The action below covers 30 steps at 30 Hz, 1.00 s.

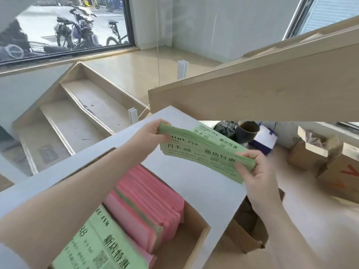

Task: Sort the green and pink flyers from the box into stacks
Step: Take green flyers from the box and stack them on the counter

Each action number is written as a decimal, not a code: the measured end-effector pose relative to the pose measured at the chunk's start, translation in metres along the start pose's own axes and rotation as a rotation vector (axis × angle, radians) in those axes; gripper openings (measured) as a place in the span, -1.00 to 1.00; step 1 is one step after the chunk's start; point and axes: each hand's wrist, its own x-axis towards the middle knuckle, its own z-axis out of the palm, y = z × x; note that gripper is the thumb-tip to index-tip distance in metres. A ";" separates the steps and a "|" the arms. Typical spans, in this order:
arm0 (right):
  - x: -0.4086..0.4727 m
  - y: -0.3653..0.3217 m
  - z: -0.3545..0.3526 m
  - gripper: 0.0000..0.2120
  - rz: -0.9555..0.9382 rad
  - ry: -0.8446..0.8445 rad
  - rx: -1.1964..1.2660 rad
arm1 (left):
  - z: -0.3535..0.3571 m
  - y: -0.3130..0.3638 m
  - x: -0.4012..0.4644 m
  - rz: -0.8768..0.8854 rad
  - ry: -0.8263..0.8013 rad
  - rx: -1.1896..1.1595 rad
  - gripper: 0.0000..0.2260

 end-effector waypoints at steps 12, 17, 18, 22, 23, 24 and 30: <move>0.024 0.109 -0.006 -0.77 0.222 0.028 0.068 | 0.077 -0.050 0.075 -0.582 0.182 -0.219 -0.83; 0.025 0.099 -0.008 -0.87 0.241 0.077 0.156 | 0.074 -0.052 0.073 -0.608 0.129 -0.123 -0.84; 0.026 0.099 -0.009 -0.91 0.244 0.103 0.139 | 0.072 -0.046 0.070 -0.613 0.051 -0.114 -0.84; 0.024 0.102 -0.014 -0.81 0.239 0.136 0.067 | 0.052 -0.044 0.060 -0.665 -0.310 0.061 -0.64; 0.023 0.104 -0.014 -0.77 0.254 0.119 0.064 | 0.051 -0.047 0.060 -0.656 -0.343 0.130 -0.56; 0.022 0.105 -0.013 -0.74 0.265 0.095 0.059 | 0.052 -0.048 0.058 -0.637 -0.334 0.194 -0.57; 0.021 0.101 -0.016 -0.74 0.192 0.075 -0.002 | 0.064 -0.047 0.062 -0.434 -0.038 0.271 -0.77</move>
